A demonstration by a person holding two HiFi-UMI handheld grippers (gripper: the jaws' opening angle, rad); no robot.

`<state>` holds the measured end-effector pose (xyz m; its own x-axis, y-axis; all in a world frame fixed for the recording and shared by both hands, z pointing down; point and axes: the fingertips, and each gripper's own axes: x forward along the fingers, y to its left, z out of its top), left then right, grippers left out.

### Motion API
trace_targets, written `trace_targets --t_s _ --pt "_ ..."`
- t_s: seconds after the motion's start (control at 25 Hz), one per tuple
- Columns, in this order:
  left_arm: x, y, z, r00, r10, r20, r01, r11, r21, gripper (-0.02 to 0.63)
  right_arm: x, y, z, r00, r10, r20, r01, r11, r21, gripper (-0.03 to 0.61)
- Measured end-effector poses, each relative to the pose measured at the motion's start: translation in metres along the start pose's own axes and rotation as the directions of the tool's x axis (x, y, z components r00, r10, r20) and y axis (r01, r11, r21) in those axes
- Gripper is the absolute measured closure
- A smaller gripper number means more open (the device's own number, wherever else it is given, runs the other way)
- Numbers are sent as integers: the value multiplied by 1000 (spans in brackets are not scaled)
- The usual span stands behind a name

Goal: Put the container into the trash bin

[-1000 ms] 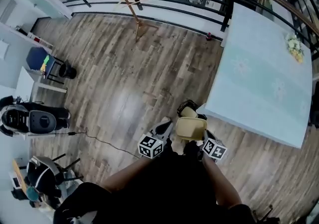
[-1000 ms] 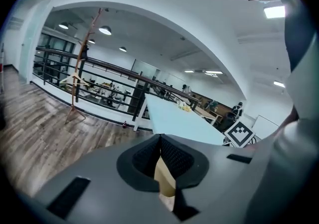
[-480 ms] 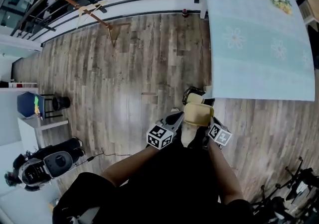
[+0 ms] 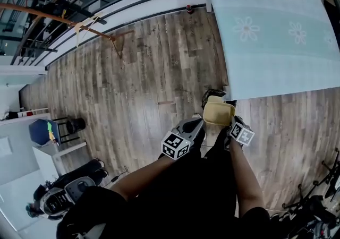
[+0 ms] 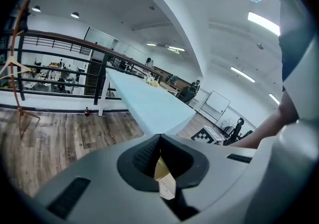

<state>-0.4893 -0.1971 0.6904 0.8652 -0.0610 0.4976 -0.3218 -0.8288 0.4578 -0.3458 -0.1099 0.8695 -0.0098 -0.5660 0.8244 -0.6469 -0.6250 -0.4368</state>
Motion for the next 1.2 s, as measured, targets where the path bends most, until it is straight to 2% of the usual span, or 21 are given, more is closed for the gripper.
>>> trace_targets --t_s 0.08,0.16,0.32,0.6,0.96,1.2 --pt "-1 5 1 1000 12 0 -12 1000 -10 600 12 -14 -3 999 -28 -20 28 1000 4 419" --pt "-3 12 2 999 32 1 -32 999 -23 600 26 -30 -10 997 -48 -66 49 999 18 371" --pt "-3 21 -2 997 74 -4 -75 996 -44 600 30 -50 -18 992 -37 -118 42 999 35 367" --pt "7 -1 -6 997 73 -9 -73 997 -27 600 -1 -40 -8 993 25 -114 -36 995 -94 367" --pt "37 -30 5 1000 -2 7 2 1000 26 600 -50 2 27 991 134 -9 -134 981 -141 367" --pt "49 -48 45 996 -69 55 64 994 94 600 -110 36 62 981 149 124 -120 970 -210 367"
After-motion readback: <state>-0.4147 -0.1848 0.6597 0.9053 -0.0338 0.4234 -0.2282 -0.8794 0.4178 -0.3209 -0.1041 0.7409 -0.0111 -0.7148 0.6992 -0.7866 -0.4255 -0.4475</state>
